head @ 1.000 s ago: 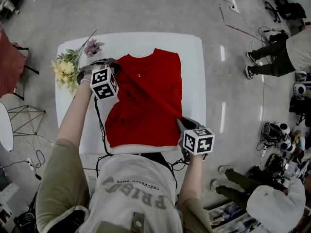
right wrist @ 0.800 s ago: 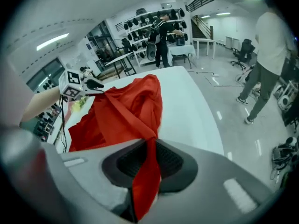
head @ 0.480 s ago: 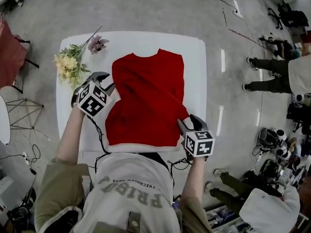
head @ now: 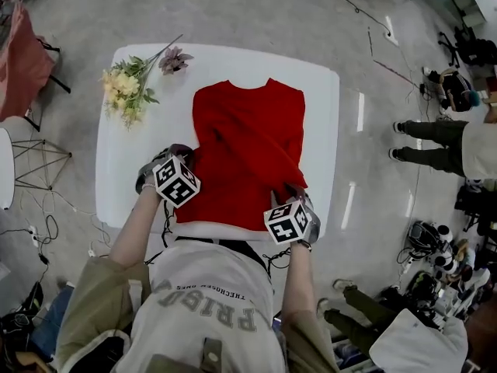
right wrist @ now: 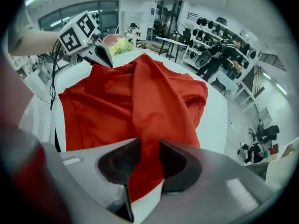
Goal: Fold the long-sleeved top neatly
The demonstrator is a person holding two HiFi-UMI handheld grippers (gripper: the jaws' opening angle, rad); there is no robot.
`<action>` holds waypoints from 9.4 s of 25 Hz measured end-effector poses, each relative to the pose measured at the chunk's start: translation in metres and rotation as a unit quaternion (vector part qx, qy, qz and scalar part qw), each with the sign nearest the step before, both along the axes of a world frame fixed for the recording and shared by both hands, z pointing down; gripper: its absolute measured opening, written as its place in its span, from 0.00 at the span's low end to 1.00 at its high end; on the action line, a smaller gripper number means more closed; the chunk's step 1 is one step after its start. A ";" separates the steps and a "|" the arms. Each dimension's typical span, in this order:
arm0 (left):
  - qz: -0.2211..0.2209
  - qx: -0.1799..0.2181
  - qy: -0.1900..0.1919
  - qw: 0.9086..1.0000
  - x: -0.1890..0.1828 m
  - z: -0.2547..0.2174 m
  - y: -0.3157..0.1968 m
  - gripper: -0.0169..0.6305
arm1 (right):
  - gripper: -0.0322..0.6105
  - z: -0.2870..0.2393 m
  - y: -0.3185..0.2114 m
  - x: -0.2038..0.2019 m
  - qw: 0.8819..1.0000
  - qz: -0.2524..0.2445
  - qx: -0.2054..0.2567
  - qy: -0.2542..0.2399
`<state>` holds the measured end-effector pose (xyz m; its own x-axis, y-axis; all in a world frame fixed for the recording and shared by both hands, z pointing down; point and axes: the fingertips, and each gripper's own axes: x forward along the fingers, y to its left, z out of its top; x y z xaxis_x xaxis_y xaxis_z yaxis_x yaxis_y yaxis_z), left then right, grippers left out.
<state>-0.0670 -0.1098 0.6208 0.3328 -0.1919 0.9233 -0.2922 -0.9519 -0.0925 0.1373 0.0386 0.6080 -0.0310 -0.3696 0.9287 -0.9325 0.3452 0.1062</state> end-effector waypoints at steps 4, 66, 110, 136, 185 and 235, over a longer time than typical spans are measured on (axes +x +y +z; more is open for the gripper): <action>-0.057 -0.004 0.043 0.997 -0.020 -0.021 -0.002 0.05 | 0.13 -0.031 0.002 -0.001 0.999 0.009 0.038 -0.019; 0.019 -0.118 0.038 0.992 0.064 0.012 -0.005 0.66 | 0.64 0.032 -0.121 0.026 0.968 -0.211 -0.074 -0.111; -0.002 -0.032 0.020 0.999 -0.076 0.016 0.210 0.52 | 0.30 0.025 0.142 -0.019 0.960 -0.279 0.027 0.005; -0.012 -0.039 0.086 0.995 -0.073 -0.103 0.188 0.10 | 0.16 -0.097 0.129 0.006 0.945 -0.294 0.010 -0.144; -0.071 0.097 -0.001 0.993 -0.072 -0.016 0.165 0.13 | 0.18 0.014 0.095 0.034 0.955 -0.288 0.006 0.065; 0.023 -0.019 -0.011 1.000 -0.035 -0.017 0.098 0.61 | 0.60 -0.005 -0.005 -0.003 0.940 -0.334 -0.056 -0.042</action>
<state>-0.1022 -0.0122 0.6038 0.3197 -0.1425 0.9368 -0.2467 -0.9670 -0.0629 0.1338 0.0338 0.6027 -0.2959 -0.1426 0.9445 -0.5078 0.8610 -0.0291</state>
